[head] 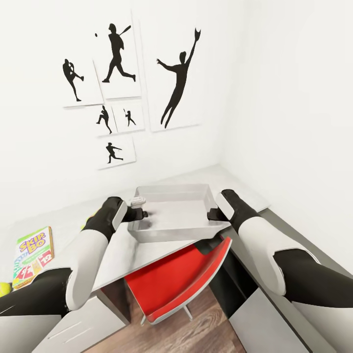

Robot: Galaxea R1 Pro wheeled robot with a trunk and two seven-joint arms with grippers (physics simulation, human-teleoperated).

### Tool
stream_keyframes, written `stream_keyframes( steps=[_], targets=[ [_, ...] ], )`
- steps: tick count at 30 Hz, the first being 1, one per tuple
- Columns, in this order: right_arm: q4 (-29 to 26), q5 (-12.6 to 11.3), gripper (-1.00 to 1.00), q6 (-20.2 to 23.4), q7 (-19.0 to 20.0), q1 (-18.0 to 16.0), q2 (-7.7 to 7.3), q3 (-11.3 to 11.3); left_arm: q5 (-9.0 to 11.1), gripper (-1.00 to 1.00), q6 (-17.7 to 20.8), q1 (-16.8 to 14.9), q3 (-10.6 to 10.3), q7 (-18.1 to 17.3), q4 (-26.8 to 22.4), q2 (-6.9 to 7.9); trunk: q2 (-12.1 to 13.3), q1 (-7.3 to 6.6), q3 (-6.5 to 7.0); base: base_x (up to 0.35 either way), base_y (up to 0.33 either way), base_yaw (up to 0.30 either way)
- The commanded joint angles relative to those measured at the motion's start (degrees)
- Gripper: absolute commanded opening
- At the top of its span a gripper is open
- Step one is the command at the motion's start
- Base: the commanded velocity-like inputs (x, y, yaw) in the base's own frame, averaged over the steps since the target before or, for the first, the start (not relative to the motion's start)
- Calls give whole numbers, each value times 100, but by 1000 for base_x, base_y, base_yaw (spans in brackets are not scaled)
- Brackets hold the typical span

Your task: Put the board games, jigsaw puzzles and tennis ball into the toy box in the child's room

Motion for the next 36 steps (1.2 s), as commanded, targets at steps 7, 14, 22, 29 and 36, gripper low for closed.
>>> stream_keyframes(
  steps=[7,14,22,29,36],
  targets=[
    [-326,-66,100,68,-55,-5,-4,37,17,100,207,-5,37,-3,-456,14,-12,4,-12,0,0,0],
    [-874,-78,100,260,-64,-5,-4,29,58,100,624,-3,57,-24,-1004,148,-12,4,-6,0,0,0],
    [-1524,-113,100,745,-66,-5,-10,-7,79,100,1119,3,86,-99,-1716,267,-12,4,17,0,0,0],
    [-2234,-166,100,949,-59,-5,-13,-30,103,100,1291,8,86,-779,-2197,540,-12,4,21,0,0,0],
    [-2674,-271,100,949,-58,55,-21,-121,115,100,1310,11,79,-1621,-2297,998,-12,4,22,0,0,0]
  ],
)
